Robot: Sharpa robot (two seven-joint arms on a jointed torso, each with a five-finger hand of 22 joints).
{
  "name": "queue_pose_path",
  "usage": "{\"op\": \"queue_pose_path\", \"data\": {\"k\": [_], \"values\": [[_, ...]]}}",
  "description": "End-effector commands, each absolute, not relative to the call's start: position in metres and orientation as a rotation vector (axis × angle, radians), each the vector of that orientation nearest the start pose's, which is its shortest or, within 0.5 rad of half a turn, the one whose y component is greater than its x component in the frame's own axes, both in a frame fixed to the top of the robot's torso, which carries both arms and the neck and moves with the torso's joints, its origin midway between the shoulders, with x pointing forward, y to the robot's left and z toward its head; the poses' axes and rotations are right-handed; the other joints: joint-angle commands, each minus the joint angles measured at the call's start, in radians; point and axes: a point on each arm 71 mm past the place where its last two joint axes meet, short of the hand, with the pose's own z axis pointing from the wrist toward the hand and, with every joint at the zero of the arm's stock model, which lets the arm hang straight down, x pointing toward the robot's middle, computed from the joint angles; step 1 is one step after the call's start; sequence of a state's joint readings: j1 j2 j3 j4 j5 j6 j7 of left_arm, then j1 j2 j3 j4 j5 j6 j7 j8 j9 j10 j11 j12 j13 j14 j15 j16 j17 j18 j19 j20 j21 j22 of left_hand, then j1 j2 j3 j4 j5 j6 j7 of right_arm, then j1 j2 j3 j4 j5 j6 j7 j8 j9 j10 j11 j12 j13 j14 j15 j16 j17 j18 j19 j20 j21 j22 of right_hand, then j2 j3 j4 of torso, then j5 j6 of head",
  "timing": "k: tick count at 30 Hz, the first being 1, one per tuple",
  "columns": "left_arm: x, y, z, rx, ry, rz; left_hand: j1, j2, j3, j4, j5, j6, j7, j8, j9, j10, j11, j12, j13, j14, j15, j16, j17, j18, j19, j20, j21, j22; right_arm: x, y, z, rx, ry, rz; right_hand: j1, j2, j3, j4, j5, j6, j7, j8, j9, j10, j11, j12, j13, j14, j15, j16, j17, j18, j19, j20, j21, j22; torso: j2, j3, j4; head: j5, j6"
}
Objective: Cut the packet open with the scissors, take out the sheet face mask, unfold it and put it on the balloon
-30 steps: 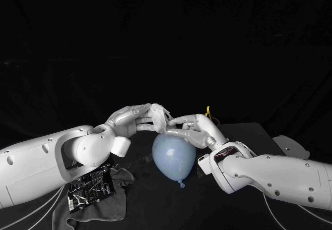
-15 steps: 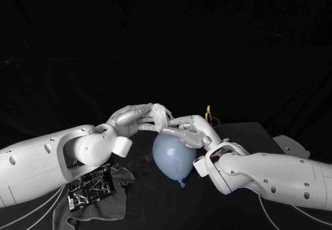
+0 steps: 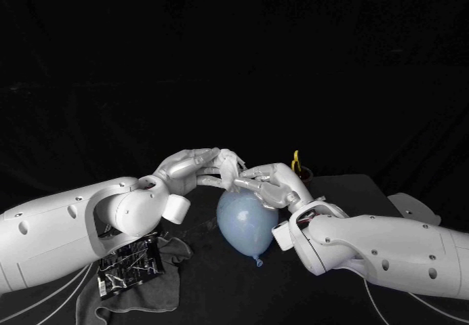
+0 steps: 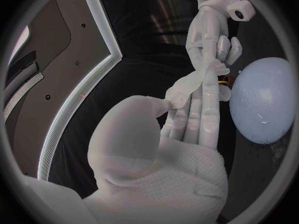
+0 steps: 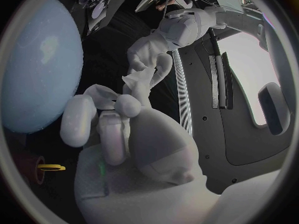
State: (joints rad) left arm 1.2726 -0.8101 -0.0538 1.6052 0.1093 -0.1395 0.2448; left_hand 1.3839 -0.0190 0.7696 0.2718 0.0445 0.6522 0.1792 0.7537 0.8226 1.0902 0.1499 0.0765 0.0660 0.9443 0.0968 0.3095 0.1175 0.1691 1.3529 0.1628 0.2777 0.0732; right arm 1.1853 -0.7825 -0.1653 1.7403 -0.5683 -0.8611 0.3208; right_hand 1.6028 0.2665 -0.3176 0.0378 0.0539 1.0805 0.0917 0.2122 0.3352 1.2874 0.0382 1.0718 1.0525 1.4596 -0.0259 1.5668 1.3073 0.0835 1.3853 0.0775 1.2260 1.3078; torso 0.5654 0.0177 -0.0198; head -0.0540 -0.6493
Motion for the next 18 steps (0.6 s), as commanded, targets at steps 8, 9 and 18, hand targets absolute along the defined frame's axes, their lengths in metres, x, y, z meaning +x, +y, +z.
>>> {"op": "queue_pose_path", "data": {"k": [8,9,18], "values": [[0.478,0.157,-0.150,-1.128,1.614,-1.720,0.011,-0.001,0.002,-0.007,0.004,0.010,0.021,0.004,0.000,0.010,-0.002,0.006,0.001,0.012,0.000,-0.006,0.000,0.013,0.010,0.001,0.002,-0.001,0.424,-0.140,-0.190,0.634,1.366,1.225,0.043,0.020,0.086,-0.084,-0.004,0.003,-0.010,0.071,0.054,0.081,-0.034,0.055,0.067,0.111,-0.024,0.004,0.263,-0.018,0.028,-0.018,0.051,0.177,0.000,0.0004,-0.0007,0.000,-0.003],[0.478,0.158,-0.150,-1.129,1.610,-1.716,0.011,-0.001,0.002,-0.007,0.004,0.010,0.021,0.004,0.000,0.010,-0.002,0.006,0.001,0.012,0.000,-0.006,0.000,0.013,0.010,0.001,0.002,-0.001,0.423,-0.140,-0.190,0.634,1.366,1.224,0.040,0.019,0.087,-0.087,-0.004,0.002,-0.010,0.074,0.055,0.083,-0.034,0.056,0.069,0.111,-0.025,0.004,0.263,-0.018,0.028,-0.018,0.052,0.177,0.000,0.0004,-0.0012,0.000,-0.003],[0.484,0.165,-0.151,-1.138,1.566,-1.679,0.011,-0.001,0.002,-0.007,0.004,0.012,0.021,0.004,0.001,0.011,-0.002,0.006,0.001,0.014,0.000,-0.006,0.000,0.013,0.010,0.001,0.002,-0.002,0.421,-0.149,-0.189,0.649,1.372,1.210,0.016,0.020,0.101,-0.111,-0.004,-0.004,-0.012,0.089,0.067,0.093,-0.036,0.061,0.080,0.111,-0.026,0.004,0.263,-0.020,0.032,-0.020,0.062,0.179,0.000,0.0005,-0.0012,-0.001,-0.006]]}}
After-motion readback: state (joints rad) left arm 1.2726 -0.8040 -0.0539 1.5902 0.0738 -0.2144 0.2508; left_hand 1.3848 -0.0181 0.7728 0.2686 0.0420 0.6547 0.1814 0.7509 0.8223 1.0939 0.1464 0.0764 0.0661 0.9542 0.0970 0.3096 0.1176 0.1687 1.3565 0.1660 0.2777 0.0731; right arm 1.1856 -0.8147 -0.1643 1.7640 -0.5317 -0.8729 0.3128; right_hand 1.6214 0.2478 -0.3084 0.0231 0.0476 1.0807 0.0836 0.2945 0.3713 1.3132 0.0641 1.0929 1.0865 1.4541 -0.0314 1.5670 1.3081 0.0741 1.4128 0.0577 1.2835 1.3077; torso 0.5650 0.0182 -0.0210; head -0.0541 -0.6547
